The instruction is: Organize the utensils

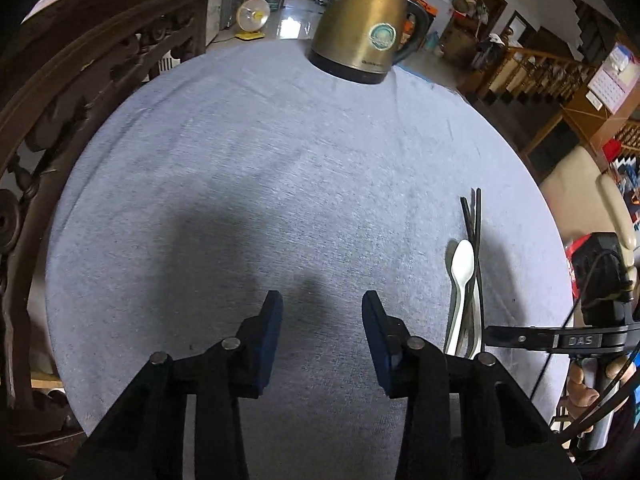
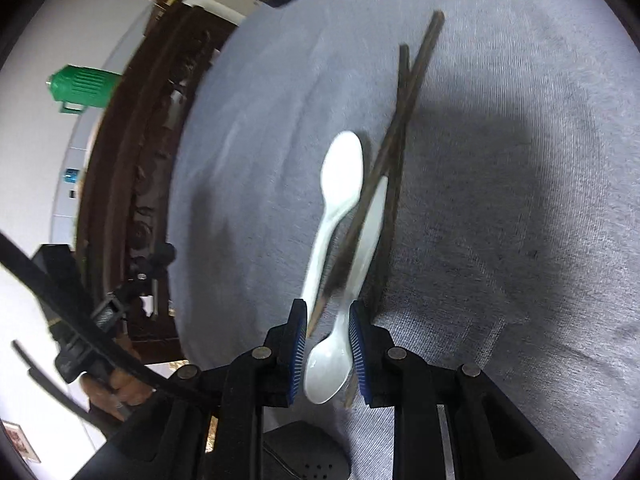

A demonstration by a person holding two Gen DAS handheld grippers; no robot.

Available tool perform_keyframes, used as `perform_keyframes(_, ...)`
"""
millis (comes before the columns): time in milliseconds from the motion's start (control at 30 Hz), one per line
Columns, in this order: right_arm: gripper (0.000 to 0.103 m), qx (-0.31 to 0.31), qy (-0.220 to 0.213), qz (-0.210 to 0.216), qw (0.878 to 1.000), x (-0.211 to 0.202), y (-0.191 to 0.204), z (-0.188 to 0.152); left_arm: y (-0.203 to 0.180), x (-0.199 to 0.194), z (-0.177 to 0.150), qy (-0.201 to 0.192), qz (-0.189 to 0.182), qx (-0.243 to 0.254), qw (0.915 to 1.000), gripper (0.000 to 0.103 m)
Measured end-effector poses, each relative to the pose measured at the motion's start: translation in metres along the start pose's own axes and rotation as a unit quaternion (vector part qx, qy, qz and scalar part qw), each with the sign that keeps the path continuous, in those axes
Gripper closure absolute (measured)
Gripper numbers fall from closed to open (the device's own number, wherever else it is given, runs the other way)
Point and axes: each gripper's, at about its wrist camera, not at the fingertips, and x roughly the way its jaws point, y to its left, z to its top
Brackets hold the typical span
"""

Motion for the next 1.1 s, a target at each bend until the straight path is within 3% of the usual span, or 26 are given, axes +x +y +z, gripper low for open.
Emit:
perform_keyframes(67,0.079,-0.001,0.002,-0.006,1.000,0.003,-0.001,-0.002,-0.004,0.002,0.000,0.003,-0.003,0.010,0.9999,0.061)
perform_keyframes(133,0.093,-0.003,-0.003,-0.017,1.000,0.006,-0.001,-0.003,-0.010,0.004,0.001,0.004,-0.002,0.020,0.9998,0.062)
perform_keyframes(233,0.095,-0.005,-0.019,-0.021,1.000,0.004,-0.004,-0.005,-0.023,0.010,0.006,0.007,-0.005,0.041,0.9991,0.069)
perform_keyframes(400,0.098,-0.012,-0.067,0.002,0.998,-0.030,-0.013,-0.010,-0.051,0.024,0.020,0.011,-0.018,0.068,0.9975,0.070)
perform_keyframes(567,0.098,-0.005,-0.117,0.011,0.993,-0.070,-0.036,-0.014,-0.087,0.041,0.028,0.009,-0.021,0.112,0.9935,0.070)
perform_keyframes(767,0.098,0.022,-0.170,-0.045,0.984,-0.103,-0.070,-0.017,-0.118,0.070,0.027,0.036,-0.029,0.140,0.9891,0.068)
perform_keyframes(900,0.098,0.041,-0.173,-0.071,0.982,-0.106,-0.091,-0.015,-0.125,0.087,0.020,0.055,-0.023,0.149,0.9870,0.068)
perform_keyframes(1033,0.093,0.054,-0.170,-0.069,0.982,-0.101,-0.102,-0.016,-0.122,0.092,0.024,0.055,-0.024,0.141,0.9881,0.068)
perform_keyframes(1100,0.083,0.070,-0.171,-0.063,0.981,-0.107,-0.112,-0.013,-0.121,0.095,0.027,0.053,-0.026,0.141,0.9883,0.068)
